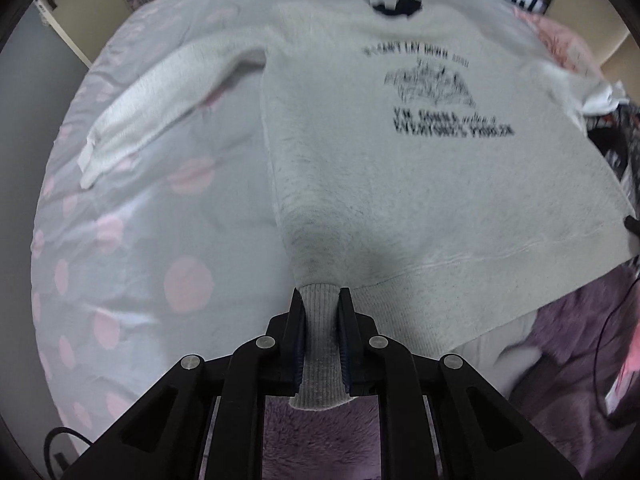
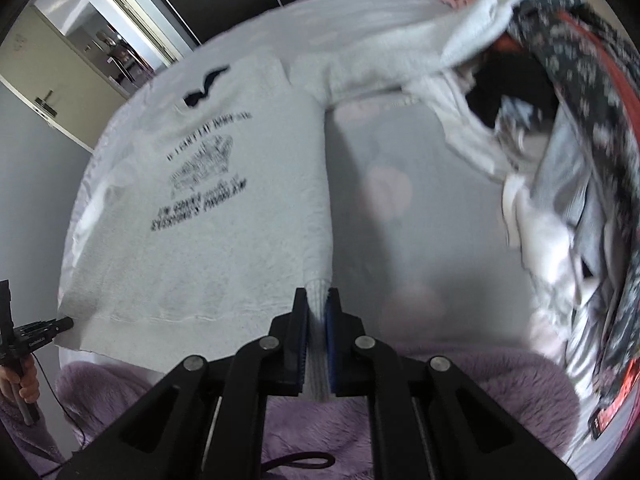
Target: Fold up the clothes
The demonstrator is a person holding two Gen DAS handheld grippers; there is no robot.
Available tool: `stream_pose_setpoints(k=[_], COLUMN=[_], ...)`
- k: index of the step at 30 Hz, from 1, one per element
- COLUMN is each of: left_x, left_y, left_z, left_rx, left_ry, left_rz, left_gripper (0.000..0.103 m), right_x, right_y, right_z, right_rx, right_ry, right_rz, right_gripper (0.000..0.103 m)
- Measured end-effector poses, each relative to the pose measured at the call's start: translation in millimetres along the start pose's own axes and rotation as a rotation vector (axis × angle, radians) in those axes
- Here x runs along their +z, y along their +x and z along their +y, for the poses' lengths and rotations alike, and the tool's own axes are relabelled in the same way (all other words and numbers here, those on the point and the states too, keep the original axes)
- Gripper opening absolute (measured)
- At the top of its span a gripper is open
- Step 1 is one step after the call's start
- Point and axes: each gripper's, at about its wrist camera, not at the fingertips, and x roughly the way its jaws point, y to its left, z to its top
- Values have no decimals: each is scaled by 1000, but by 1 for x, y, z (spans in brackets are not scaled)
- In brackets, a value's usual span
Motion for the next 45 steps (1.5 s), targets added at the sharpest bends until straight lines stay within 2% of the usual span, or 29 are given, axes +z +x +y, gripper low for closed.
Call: stream_pose_setpoints(k=[5,8,12,14,20,28,32,34,38,40,43,45], left_x=[-2,1,2,5,39,137,200,232,298,331,378,405], left_y=[35,42,38,28,-18,-65,-61,-50,-12,11,48,69], left_z=[-9,-8,-5,-2,10,8,-1,-6,-9,-13,-17,-14], left_rx=[23,27,18,21,54,25,72,77,72,128,206,204], left_ry=[7,-1,22,34,54,94,150,172,204,230,264,275], left_rz=[116,159,198,186,50,-167,-293,-339,-359,-385,-399,-392], left_gripper=[18,27,34,46,46,46,46,46,46,46,46,46], right_x=[-17,-17,-16,-13,23,111,163,191,249,278,325,355], right_y=[35,33,22,13,-10,1,19,34,75,99,136,160], right_z=[-13,-13,-14,-22,-28,33,63,75,99,109,119,120], right_rx=[-20,-35,-86,-107,-106,-50,35,75,103,108,51,59], right_ry=[34,32,32,44,42,-134,-223,-252,-322,-367,-388,-385], right_rz=[84,90,91,68,-9,-90,-115,-132,-130,-137,-169,-162], right_gripper=[8,9,11,14,17,18,25,32,37,38,38,38])
